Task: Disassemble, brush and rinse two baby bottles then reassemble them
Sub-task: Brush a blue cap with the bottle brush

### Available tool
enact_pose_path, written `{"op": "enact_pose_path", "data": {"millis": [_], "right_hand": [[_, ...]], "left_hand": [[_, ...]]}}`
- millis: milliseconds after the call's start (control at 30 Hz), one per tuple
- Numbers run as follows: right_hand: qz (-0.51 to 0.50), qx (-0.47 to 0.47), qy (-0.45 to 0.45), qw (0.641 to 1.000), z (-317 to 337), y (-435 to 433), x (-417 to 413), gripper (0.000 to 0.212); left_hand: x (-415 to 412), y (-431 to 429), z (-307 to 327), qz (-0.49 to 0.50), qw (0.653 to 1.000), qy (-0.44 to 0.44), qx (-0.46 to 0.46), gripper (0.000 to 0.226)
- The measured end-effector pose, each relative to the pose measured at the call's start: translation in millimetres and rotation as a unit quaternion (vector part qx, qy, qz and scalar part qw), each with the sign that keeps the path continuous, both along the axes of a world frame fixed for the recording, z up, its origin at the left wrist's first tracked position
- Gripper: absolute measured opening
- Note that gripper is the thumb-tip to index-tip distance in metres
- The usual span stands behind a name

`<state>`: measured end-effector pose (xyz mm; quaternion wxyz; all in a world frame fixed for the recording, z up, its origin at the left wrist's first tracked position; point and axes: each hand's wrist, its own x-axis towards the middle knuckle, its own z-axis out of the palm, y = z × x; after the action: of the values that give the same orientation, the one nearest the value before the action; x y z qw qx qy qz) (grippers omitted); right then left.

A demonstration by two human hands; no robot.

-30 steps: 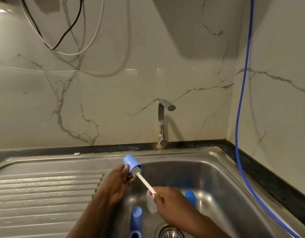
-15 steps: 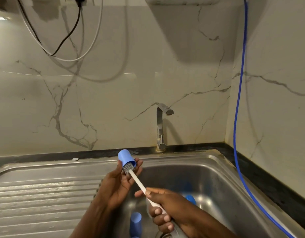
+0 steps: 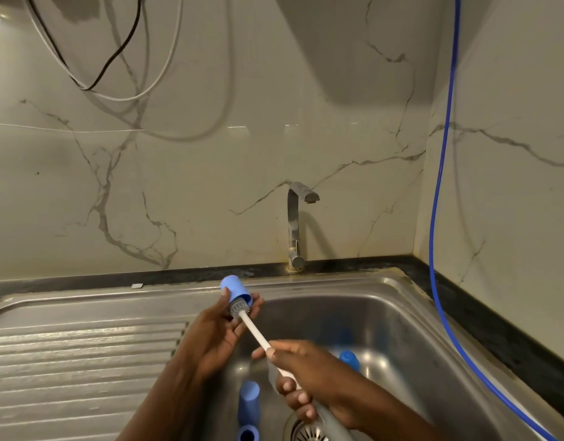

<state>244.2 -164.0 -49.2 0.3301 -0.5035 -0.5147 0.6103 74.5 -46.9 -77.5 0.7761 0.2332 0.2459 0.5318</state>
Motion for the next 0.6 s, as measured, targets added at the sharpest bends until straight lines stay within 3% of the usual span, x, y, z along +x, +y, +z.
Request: {"op": "enact_pose_path", "data": {"millis": [67,133,167,200,267,333,400,467,500,567,600], "right_hand": [[0.034,-0.097,0.158,0.982,12.1,-3.2,1.5,0.030],[0.048,-0.113,0.208,0.970,17.3,-1.9,2.7,0.032],[0.038,-0.106,0.192,0.975,17.1,-1.3,1.4,0.032],[0.018,-0.082,0.142,0.986,14.3,0.1,-0.1,0.030],[-0.039,0.051,-0.094,0.994,0.4,3.8,-2.2,0.028],[-0.071,0.209,-0.341,0.914,-17.3,9.0,-1.8,0.030],[-0.074,0.241,-0.398,0.882,-26.3,10.6,-0.3,0.035],[-0.054,0.242,-0.370,0.895,-24.7,9.2,-4.3,0.032],[-0.040,0.230,-0.320,0.918,-22.1,8.1,-5.9,0.028],[-0.029,0.094,-0.132,0.986,-12.6,3.5,-5.6,0.026],[-0.024,0.010,-0.025,0.999,-5.0,1.6,-4.2,0.027]], "left_hand": [[-5.4,-3.1,2.9,-0.043,0.995,-0.074,0.042,0.069],[-7.4,-1.9,4.8,-0.074,0.993,-0.052,0.077,0.077],[-6.5,0.6,4.1,-0.066,0.995,-0.026,0.074,0.082],[-5.2,2.9,1.9,-0.041,0.997,0.010,0.057,0.084],[-2.4,6.6,-1.7,0.027,0.996,0.074,0.038,0.057],[-1.0,9.5,-5.9,0.034,0.995,0.092,0.029,0.033],[1.4,7.4,-5.4,0.005,0.998,0.065,-0.008,0.042],[4.9,3.9,-1.0,-0.004,0.999,0.050,-0.014,0.054],[6.6,3.6,-0.9,-0.001,0.999,0.047,-0.011,0.056],[8.1,1.5,0.6,-0.001,0.999,0.038,-0.003,0.059],[7.4,0.9,1.6,-0.004,1.000,0.023,0.001,0.059]]}}
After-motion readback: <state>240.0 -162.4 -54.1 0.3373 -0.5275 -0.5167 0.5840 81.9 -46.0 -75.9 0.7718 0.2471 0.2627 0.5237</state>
